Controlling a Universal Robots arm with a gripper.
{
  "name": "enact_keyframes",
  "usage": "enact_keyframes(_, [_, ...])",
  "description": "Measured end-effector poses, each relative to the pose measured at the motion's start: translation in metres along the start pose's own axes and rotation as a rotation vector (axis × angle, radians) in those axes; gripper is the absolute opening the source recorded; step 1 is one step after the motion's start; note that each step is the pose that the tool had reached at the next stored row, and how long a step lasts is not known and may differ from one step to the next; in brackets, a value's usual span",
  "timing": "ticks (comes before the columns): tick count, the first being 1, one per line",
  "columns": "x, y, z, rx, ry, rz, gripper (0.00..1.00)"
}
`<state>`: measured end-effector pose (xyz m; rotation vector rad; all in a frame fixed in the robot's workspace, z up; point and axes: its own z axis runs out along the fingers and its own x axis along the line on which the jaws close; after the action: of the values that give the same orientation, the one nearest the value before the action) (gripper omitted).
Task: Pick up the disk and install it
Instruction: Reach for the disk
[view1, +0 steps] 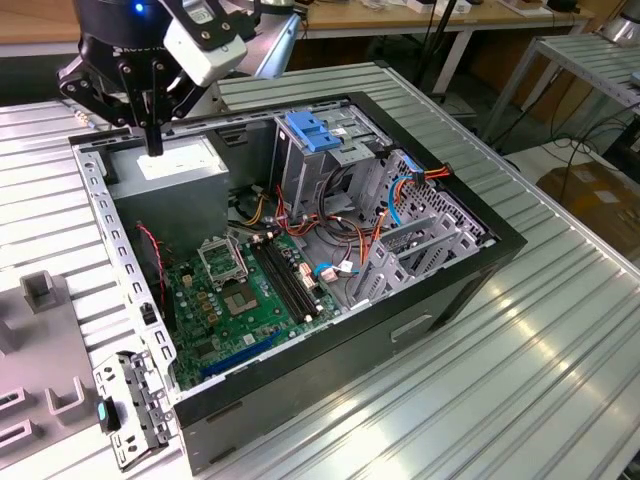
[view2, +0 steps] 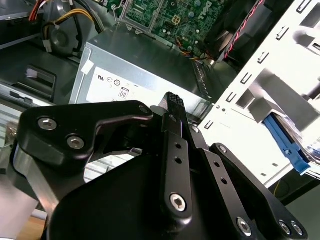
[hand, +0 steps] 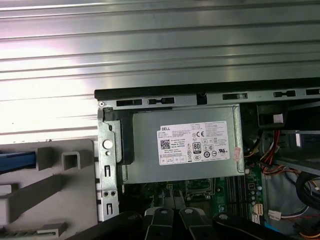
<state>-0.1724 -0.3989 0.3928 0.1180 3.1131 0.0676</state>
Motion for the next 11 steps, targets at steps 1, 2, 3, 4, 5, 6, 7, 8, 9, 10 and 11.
enact_keyframes(1, [0.0008, -0.0001, 0.0, 0.0, 0.0, 0.0, 0.11])
enact_keyframes(2, [0.0021, -0.0001, 0.0, 0.0, 0.0, 0.0, 0.11])
enact_keyframes(3, [0.0034, -0.0003, -0.0001, 0.0, 0.0, 0.0, 0.11])
enact_keyframes(4, [0.0042, -0.0003, -0.0001, 0.0, 0.0, 0.0, 0.11])
enact_keyframes(5, [0.0054, -0.0004, -0.0001, 0.0001, 0.0, 0.0, 0.11])
enact_keyframes(6, [0.0064, -0.0005, -0.0001, 0.0, 0.0, 0.0, 0.11])
enact_keyframes(7, [0.0073, -0.0006, -0.0002, 0.0, 0.0, 0.0, 0.11])
enact_keyframes(8, [0.0082, -0.0006, -0.0002, 0.0001, 0.0, 0.0, 0.11])
enact_keyframes(9, [0.0092, -0.0007, -0.0002, 0.0, 0.0, 0.0, 0.11])
enact_keyframes(10, [0.0105, -0.0008, -0.0002, 0.0, 0.0, 0.0, 0.11])
enact_keyframes(11, [0.0113, -0.0008, -0.0002, 0.0, 0.0, 0.0, 0.11])
